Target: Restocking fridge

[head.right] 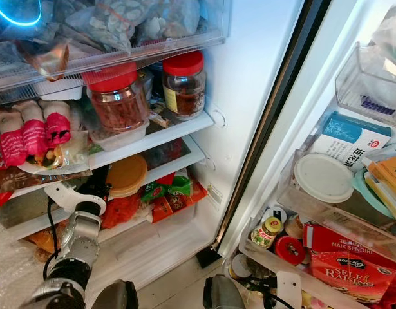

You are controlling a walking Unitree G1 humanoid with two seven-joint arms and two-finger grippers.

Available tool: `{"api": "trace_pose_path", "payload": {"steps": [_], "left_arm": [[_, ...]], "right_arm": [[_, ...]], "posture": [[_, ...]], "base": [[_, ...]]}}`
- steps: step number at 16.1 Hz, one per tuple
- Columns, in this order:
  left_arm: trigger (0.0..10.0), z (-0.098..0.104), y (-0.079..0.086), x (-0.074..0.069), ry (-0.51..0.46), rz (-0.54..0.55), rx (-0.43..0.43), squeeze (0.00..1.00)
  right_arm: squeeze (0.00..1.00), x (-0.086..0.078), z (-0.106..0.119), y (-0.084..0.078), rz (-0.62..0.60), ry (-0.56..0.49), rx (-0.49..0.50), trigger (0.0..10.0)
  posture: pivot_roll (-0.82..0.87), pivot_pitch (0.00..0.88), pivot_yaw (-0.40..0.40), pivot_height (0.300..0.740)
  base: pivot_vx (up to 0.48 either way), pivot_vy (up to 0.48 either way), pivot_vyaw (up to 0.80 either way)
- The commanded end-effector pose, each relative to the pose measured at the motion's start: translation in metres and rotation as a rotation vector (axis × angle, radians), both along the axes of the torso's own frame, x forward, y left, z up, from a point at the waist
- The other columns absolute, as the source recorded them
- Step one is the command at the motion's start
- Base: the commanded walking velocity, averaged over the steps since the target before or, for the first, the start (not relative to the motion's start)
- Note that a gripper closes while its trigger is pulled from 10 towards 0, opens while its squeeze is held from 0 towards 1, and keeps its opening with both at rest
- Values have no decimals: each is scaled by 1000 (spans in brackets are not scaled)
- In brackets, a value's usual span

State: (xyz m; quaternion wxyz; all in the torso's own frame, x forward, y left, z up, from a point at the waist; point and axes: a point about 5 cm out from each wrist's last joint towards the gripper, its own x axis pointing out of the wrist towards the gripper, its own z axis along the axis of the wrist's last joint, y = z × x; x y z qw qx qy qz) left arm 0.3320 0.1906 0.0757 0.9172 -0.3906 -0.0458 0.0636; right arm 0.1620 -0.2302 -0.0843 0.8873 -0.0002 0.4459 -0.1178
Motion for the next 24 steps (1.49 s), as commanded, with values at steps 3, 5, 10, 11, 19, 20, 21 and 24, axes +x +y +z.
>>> {"api": "trace_pose_path", "payload": {"steps": [3,5,10,11,19,20,21,24], "left_arm": [[10000,5,0,7,-4,20,-13,0],[10000,7,1,9,-11,24,-22,0],[10000,8,3,9,-21,36,-26,1000],[10000,8,4,8,-27,38,-25,1000],[10000,5,3,-8,-102,-31,-63,1000],[10000,4,4,-12,-106,-34,-57,259],[10000,3,4,-15,-115,-49,-56,0],[10000,3,-1,-21,-141,-114,-57,0]], "right_arm": [[0,-3,-1,-2,-18,5,-1,10000],[0,-4,-1,-2,-16,6,-2,10000],[0,-4,-1,-2,-17,7,-3,10000],[0,-4,-1,-2,-17,7,-3,10000],[0,-4,-1,-3,-15,7,-3,10000],[0,-4,-1,-3,-15,7,-3,10000],[0,-4,-1,-3,-13,7,-2,10000],[0,-3,-1,-3,-9,6,-1,10000]], "posture": [[-192,102,-56,645],[-193,105,-58,645],[-195,106,-57,645],[-193,106,-57,645],[-190,101,-55,645],[-190,101,-55,645],[-185,100,-56,645],[-183,99,-58,645]], "base": [[0,0,0],[0,0,0],[0,0,0],[0,0,0],[0,0,0],[0,0,0],[0,0,0],[0,0,0]]}}
